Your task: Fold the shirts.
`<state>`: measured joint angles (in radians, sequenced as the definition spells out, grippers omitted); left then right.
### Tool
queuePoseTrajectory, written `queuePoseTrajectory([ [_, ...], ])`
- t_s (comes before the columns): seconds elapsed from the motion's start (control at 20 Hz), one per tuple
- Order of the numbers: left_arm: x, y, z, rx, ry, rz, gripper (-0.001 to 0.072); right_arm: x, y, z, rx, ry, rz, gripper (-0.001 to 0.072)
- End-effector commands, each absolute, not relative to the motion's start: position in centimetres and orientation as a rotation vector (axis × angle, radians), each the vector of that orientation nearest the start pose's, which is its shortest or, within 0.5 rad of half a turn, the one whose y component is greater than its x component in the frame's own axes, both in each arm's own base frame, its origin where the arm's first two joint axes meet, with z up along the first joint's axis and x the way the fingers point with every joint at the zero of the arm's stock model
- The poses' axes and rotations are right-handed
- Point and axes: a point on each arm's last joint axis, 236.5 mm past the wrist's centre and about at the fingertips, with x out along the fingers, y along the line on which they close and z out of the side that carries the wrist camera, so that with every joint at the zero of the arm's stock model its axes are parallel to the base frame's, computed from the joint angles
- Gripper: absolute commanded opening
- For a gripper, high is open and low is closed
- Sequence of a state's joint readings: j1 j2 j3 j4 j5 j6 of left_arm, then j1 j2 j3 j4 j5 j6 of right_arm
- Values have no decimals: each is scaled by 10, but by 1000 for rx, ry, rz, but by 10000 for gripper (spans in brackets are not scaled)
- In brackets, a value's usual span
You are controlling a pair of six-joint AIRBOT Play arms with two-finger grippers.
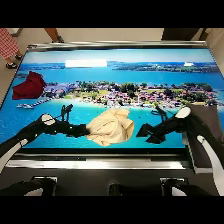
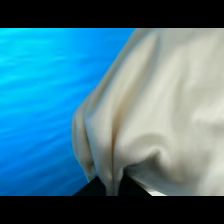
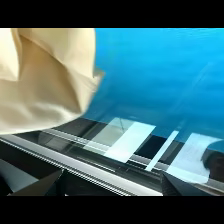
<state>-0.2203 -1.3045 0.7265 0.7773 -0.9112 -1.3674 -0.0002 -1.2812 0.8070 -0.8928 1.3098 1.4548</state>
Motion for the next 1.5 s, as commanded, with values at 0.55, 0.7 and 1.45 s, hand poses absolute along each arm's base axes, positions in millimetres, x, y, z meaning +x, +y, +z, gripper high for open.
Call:
queuePoseTrajectory([
  [0.55, 306, -199, -36, -459, 1297, -503, 33, 301, 238, -70, 735, 1549, 485, 35],
  [0.7, 351, -183, 73, -329, 997, -496, 33, 351, 210, 26, 549, 1258, 598, 34],
  [1.45, 223, -176, 470, -154, 227, -733, 34, 232, 130, 432, 243, 329, 541, 37],
])
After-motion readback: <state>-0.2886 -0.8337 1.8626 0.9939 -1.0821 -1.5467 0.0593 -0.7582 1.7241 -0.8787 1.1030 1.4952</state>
